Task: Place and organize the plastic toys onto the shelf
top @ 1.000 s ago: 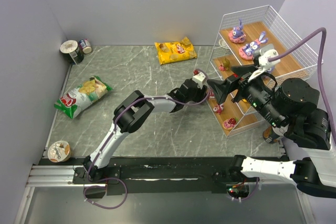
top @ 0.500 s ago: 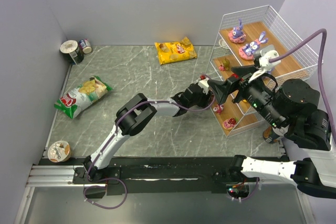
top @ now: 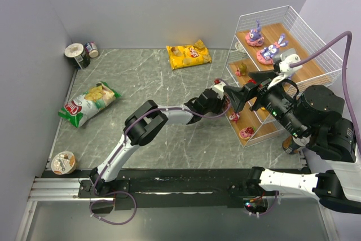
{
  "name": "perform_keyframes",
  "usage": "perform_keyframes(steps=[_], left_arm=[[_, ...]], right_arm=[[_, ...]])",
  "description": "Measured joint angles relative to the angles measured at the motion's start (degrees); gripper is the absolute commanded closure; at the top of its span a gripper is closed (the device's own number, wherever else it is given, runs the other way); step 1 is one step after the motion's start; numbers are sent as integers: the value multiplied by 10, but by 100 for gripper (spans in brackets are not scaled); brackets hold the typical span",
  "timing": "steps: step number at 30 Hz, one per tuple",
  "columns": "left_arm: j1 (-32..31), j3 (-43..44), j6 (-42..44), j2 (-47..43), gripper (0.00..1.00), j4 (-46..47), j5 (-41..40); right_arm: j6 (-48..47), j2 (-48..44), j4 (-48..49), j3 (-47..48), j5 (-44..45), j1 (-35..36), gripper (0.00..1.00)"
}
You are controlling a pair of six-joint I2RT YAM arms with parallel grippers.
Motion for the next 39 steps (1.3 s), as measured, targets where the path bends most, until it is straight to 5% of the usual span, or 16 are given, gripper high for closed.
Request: perform_keyframes(steps=[18, 32, 39], left_arm=[[3, 2, -2, 0, 53, -2, -4], [5, -128, -11, -60, 20, 63, -10], [5, -280, -17, -198, 14, 51, -35]], right_arm=[[0, 0, 0, -2, 0, 0, 0], [0, -4, 2, -7, 0, 0, 0], [2, -6, 2, -7, -4, 0, 0]])
